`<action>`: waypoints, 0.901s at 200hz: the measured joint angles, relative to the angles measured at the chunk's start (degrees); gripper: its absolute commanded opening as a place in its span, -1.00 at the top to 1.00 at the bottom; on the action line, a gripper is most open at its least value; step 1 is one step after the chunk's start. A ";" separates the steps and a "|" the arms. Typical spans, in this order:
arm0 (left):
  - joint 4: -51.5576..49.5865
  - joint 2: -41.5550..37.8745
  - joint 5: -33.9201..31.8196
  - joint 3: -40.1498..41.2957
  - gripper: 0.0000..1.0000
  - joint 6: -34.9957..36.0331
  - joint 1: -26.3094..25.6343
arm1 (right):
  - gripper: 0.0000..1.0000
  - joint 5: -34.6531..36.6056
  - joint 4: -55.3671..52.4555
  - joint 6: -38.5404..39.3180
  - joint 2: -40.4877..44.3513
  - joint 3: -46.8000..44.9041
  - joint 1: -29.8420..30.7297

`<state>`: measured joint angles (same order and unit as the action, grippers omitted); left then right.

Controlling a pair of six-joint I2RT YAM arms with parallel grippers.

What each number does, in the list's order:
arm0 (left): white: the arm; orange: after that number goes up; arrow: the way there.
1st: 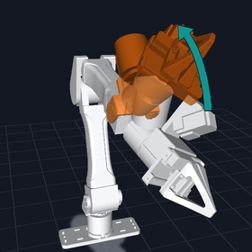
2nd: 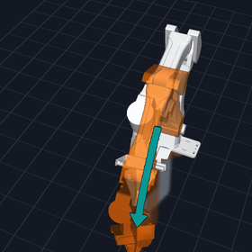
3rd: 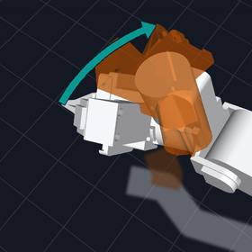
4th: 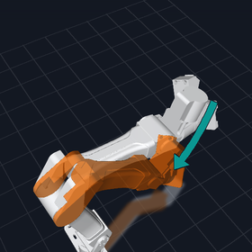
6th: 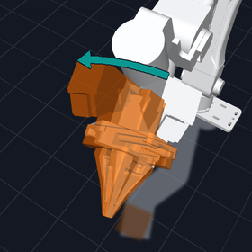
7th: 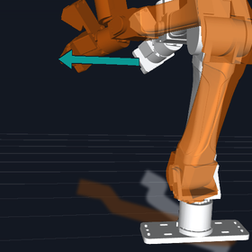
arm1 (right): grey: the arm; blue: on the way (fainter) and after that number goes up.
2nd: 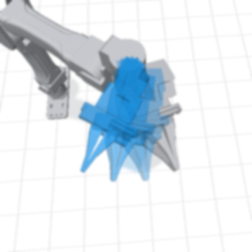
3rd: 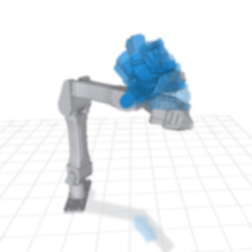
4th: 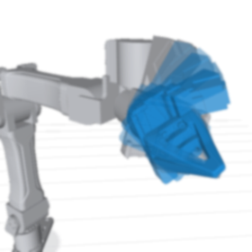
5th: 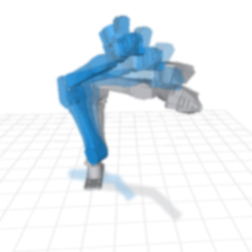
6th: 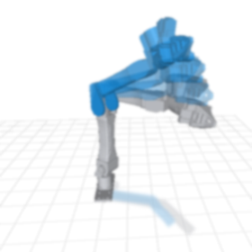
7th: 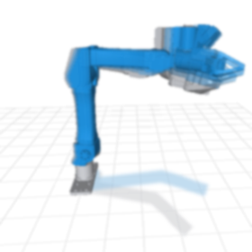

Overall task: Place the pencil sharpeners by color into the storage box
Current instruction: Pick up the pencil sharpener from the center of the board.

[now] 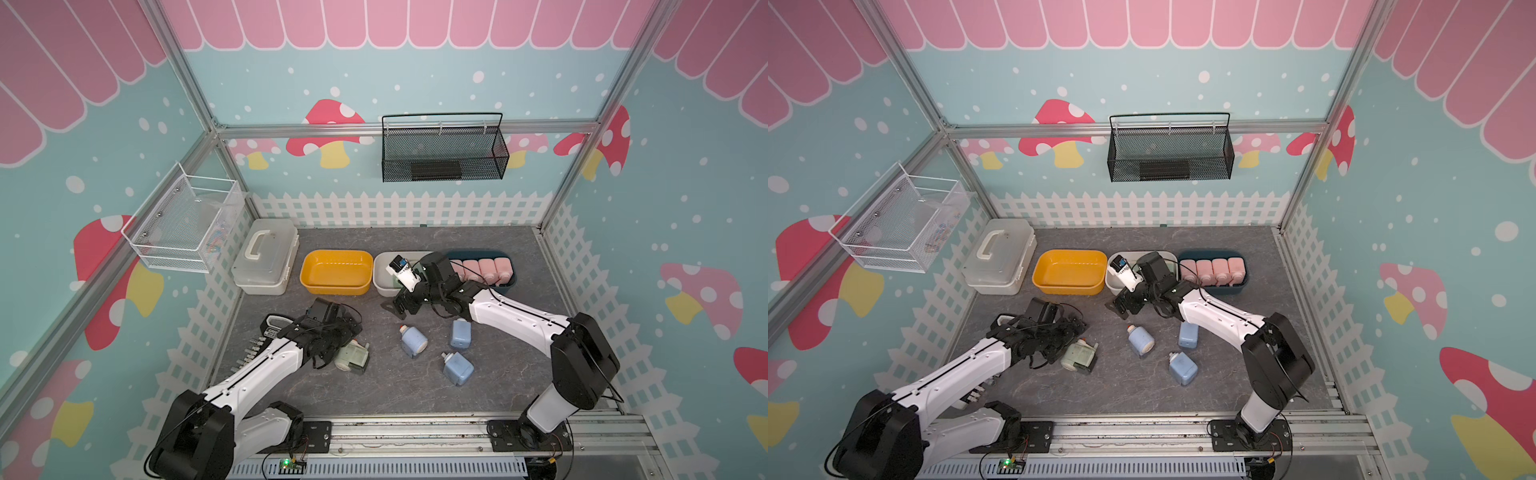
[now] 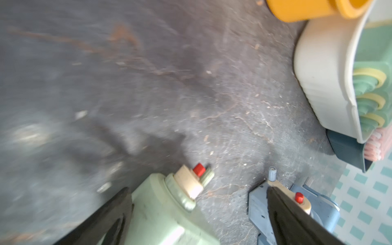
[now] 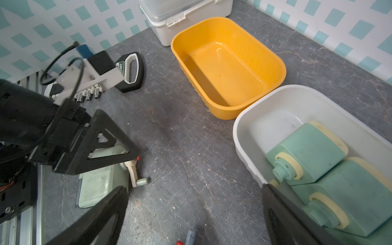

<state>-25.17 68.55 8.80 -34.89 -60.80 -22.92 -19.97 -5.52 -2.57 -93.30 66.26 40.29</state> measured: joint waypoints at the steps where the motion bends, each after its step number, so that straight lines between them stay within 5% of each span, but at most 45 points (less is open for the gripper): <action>1: 0.22 0.42 0.04 -0.13 -0.98 0.17 -0.15 | -0.97 -0.04 0.00 0.02 0.11 -0.15 0.00; 29: 2.51 6.58 1.36 -3.61 -0.98 3.63 -3.89 | -0.97 0.20 -0.02 0.63 1.95 -2.80 0.00; 71: -4.04 3.67 -4.70 -8.48 -0.98 5.90 -6.99 | -0.97 3.13 2.14 -0.48 3.96 -7.04 0.00; 127: -19.67 -2.64 -14.95 -8.76 -0.98 -6.01 -20.76 | -0.96 15.91 4.26 -3.87 8.63 -11.58 0.17; 180: -16.68 -2.34 -16.28 -4.11 -0.98 -11.04 -23.30 | -0.97 19.19 5.11 -5.09 8.74 -11.56 0.17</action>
<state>-41.85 66.22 -7.49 -39.00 -71.83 -46.22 -0.78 -0.40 -7.66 -84.55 54.70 40.47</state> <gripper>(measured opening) 0.990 0.984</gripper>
